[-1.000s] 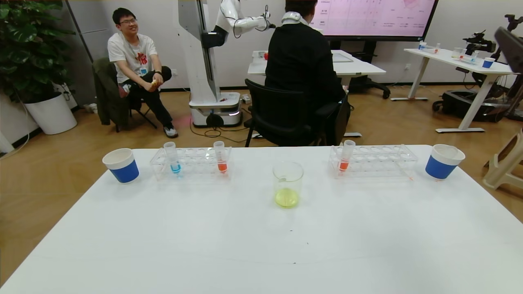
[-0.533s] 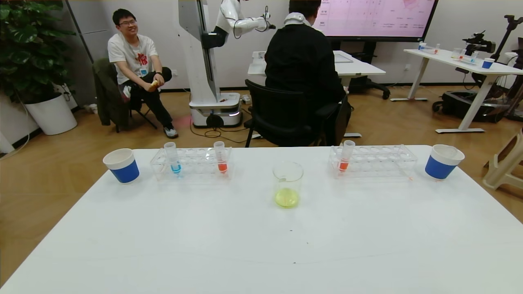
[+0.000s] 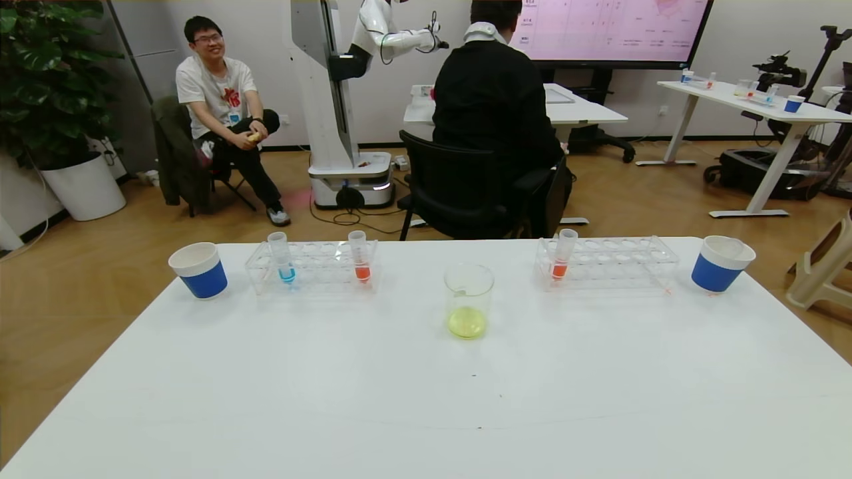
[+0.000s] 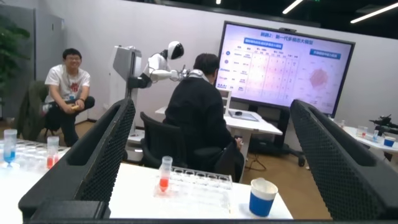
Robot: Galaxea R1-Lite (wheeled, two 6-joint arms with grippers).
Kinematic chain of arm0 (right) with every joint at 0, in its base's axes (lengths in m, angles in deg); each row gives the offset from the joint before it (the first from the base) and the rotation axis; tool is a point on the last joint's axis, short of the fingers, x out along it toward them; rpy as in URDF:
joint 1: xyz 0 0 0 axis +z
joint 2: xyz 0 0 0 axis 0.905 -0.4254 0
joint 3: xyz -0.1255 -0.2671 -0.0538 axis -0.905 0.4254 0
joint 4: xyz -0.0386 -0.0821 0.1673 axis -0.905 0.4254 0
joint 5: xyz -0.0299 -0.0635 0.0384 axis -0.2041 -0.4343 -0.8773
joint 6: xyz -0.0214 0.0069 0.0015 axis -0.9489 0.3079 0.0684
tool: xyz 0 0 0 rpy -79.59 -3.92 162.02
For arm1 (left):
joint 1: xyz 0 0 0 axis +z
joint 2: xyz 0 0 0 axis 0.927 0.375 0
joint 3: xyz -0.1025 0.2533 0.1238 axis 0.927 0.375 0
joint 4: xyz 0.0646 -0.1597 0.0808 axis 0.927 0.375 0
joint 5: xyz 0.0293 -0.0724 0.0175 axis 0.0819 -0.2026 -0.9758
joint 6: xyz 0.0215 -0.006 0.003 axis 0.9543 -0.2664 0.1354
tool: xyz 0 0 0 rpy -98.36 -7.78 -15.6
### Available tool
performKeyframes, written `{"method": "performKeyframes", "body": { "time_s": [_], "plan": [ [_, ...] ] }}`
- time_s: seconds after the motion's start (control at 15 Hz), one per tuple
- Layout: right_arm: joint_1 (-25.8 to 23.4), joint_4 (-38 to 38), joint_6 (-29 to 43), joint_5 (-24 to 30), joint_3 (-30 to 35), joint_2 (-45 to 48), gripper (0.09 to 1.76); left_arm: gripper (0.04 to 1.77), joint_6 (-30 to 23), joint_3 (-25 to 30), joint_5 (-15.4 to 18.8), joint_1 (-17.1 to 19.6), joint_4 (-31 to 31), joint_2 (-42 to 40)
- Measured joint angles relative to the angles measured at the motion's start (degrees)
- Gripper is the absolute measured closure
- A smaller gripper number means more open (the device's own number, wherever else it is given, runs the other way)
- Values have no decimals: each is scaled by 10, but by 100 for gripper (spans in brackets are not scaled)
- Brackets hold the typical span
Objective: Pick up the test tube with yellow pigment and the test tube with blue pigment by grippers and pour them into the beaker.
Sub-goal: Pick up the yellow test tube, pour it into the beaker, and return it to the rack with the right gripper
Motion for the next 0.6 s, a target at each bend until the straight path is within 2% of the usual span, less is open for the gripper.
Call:
{"method": "performKeyframes", "body": {
  "time_s": [0.13, 0.33, 0.47, 0.6],
  "plan": [
    [2, 29, -20, 0, 41, 61, 11, 6, 0, 0, 0, 0, 0, 0],
    [3, -19, -42, 0, 142, 100, 11, 6, 0, 0, 0, 0, 0, 0],
    [3, 41, -41, -5, 175, 108, 11, 6, 0, 0, 0, 0, 0, 0],
    [3, 149, -42, -24, 184, 112, 11, 6, 0, 0, 0, 0, 0, 0]
  ]
}}
